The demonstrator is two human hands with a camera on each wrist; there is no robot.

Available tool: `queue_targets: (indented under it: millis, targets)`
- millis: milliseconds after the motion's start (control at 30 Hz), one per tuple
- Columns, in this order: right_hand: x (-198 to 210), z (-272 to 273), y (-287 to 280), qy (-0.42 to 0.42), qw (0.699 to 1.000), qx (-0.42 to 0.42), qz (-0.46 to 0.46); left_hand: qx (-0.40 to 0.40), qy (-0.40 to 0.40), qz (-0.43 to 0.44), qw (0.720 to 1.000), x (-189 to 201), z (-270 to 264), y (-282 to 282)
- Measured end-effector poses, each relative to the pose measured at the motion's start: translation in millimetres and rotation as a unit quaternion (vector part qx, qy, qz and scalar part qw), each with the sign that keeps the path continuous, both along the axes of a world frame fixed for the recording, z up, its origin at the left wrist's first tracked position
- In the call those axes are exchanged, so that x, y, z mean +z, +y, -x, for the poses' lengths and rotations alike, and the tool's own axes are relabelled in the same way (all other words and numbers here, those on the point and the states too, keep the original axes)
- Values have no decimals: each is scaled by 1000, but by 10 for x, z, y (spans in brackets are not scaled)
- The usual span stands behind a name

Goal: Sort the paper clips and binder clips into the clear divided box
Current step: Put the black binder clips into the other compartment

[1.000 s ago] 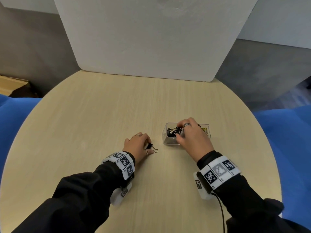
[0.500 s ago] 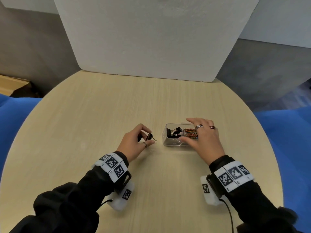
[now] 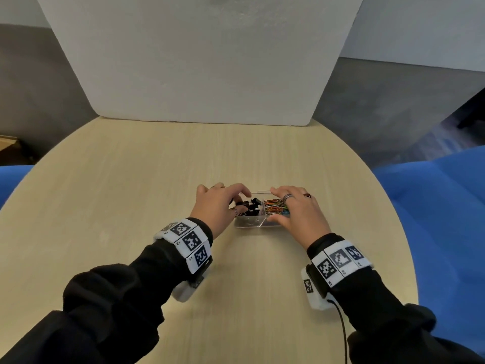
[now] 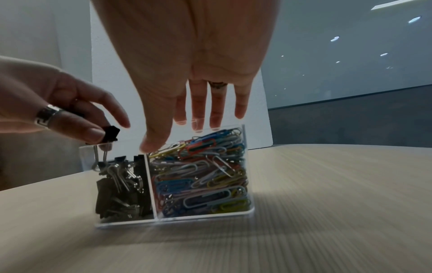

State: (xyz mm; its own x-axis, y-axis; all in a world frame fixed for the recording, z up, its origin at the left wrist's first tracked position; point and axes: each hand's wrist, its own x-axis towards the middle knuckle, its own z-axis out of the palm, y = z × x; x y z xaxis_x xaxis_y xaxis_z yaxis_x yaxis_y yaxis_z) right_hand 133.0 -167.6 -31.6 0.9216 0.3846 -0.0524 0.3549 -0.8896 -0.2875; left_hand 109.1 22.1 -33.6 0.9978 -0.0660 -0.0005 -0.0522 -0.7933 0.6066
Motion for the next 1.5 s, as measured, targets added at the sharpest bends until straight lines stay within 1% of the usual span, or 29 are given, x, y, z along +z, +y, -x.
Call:
queue_targets:
  millis: [100, 167, 200, 267, 333, 367, 433, 500, 600, 733, 867, 967, 1133, 1233, 1333, 1500]
  targets:
    - [-11, -1, -12, -4, 1000, 3, -3, -11, 24, -38, 999, -26, -2, -16]
    - [-14, -4, -10, -5, 1000, 4, -6, -13, 33, -27, 999, -28, 6, -17]
    - [-12, -8, -10, -4, 1000, 4, -7, -12, 32, -3, 999, -24, 9, -20]
    - [-3, -18, -12, 0, 1000, 3, -8, 7, 34, 85, 996, 19, 7, -35]
    - [1, -26, -10, 5, 1000, 1, -12, 33, 63, 189, 979, 108, -4, -58]
    - [-1, -27, -10, 6, 1000, -1, -15, 40, 86, 226, 969, 154, -18, -70]
    - [-10, -29, -14, 8, 1000, -4, -22, 42, 124, 254, 958, 226, -49, -92]
    - [-16, -32, -19, 7, 1000, -6, -24, 33, 143, 265, 953, 269, -70, -113]
    - [-31, -38, -28, 6, 999, -6, -31, 36, 132, 278, 951, 258, -92, -139]
    - [-63, -45, -42, 0, 999, -4, -44, 80, 75, 317, 942, 221, -110, -162]
    - [-80, -58, -51, -4, 999, -3, -47, 106, 45, 312, 943, 198, -113, -205]
    - [-93, -64, -61, -3, 999, -3, -49, 120, 48, 329, 935, 160, -128, -225]
    - [-111, -66, -66, -8, 998, -4, -66, 78, 52, 303, 948, 94, -116, -262]
    - [-140, -73, -71, -12, 997, -7, -73, 60, 42, 250, 966, 50, -89, -269]
    - [-153, -79, -74, -13, 997, -7, -73, 35, 16, 182, 983, -1, -80, -268]
    - [-161, -83, -76, -15, 997, -4, -74, 20, -18, 112, 993, -101, -71, -283]
